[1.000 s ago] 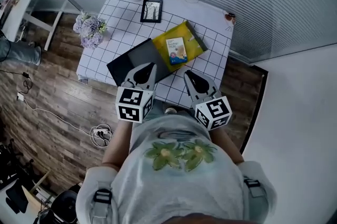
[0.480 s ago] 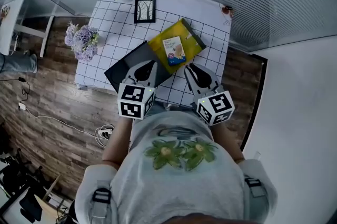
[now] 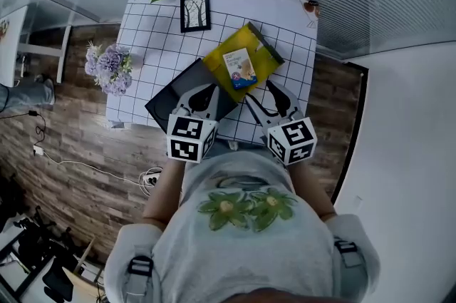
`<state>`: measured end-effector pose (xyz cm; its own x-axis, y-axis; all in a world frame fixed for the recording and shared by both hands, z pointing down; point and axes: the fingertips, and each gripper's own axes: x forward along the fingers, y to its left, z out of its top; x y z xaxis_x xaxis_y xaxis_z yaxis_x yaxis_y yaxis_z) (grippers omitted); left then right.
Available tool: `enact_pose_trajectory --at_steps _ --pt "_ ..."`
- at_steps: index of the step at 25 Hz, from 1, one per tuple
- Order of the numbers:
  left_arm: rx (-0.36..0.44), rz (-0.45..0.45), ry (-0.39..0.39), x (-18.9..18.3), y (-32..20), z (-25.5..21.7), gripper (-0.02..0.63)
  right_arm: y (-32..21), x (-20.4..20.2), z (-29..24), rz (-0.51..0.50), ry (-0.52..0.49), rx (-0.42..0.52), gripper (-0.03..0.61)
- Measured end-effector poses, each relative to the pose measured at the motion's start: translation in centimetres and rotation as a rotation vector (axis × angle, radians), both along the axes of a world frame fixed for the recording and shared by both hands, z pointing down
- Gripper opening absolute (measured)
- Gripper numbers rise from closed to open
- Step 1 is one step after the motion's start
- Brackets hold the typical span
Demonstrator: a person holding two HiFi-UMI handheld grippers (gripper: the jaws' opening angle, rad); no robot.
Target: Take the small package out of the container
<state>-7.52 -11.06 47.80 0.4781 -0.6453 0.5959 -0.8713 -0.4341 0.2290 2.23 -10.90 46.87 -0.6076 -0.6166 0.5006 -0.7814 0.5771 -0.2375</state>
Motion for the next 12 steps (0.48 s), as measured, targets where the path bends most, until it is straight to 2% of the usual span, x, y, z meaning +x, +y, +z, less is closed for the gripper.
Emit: enact_pose_trajectory --at_steps 12 --pt "-0.052 -0.007 -0.015 -1.8 -1.1 2.7 0.006 -2.1 -1.0 3.3 0.047 0.083 -0.064 0.290"
